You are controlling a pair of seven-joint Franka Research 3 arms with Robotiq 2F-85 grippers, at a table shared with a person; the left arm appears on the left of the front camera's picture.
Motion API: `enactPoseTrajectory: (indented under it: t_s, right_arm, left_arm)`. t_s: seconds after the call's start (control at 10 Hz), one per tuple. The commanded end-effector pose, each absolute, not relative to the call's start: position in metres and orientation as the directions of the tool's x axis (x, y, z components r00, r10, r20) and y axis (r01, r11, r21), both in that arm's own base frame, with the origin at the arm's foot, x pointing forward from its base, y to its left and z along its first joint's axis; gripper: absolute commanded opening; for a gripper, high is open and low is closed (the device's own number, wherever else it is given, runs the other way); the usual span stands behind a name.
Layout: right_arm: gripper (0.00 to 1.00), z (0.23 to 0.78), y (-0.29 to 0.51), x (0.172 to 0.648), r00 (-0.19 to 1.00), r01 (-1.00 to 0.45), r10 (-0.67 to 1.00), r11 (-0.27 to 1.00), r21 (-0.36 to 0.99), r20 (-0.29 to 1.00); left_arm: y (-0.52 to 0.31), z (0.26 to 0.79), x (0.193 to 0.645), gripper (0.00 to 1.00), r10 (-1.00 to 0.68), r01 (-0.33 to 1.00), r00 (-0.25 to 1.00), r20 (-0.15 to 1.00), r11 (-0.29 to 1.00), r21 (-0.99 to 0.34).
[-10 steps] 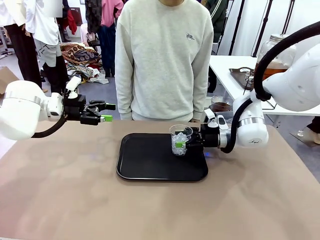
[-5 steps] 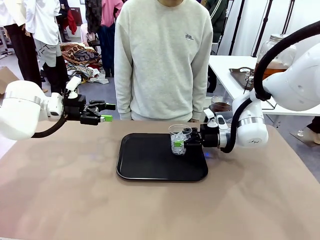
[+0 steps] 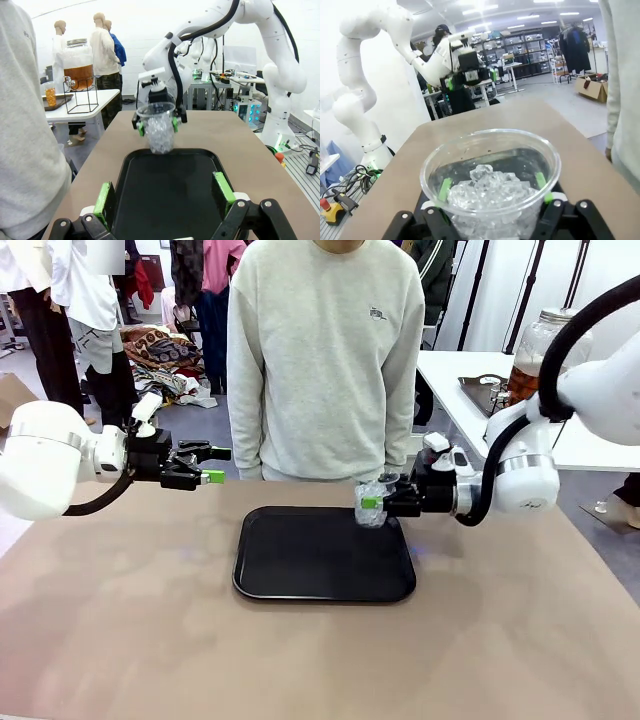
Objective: Pour the drink into the iced cup.
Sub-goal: Pick up the iced cup indicated by the human and present it to them.
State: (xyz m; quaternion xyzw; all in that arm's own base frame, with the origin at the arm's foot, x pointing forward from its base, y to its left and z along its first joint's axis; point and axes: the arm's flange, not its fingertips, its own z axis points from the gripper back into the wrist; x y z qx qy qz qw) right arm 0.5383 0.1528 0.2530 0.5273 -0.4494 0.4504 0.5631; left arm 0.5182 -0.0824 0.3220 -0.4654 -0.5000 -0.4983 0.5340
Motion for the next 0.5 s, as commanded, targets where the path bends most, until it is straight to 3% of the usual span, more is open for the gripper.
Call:
enactPoseTrajectory:
  t_s: [0.0, 0.4]
  right_arm:
    - [0.81, 0.282, 0.140, 0.540, 0.139, -0.990, 0.039, 0.024, 0.138, 0.990]
    - [0.81, 0.315, 0.134, 0.556, 0.062, -0.998, 0.052, 0.012, 0.061, 0.997]
  left_arm:
    - [-0.082, 0.323, 0.517, 1.00, -0.058, 0.997, 0.002, 0.998, 0.080, 0.003]
    - [-0.082, 0.323, 0.517, 1.00, -0.058, 0.997, 0.002, 0.998, 0.080, 0.003]
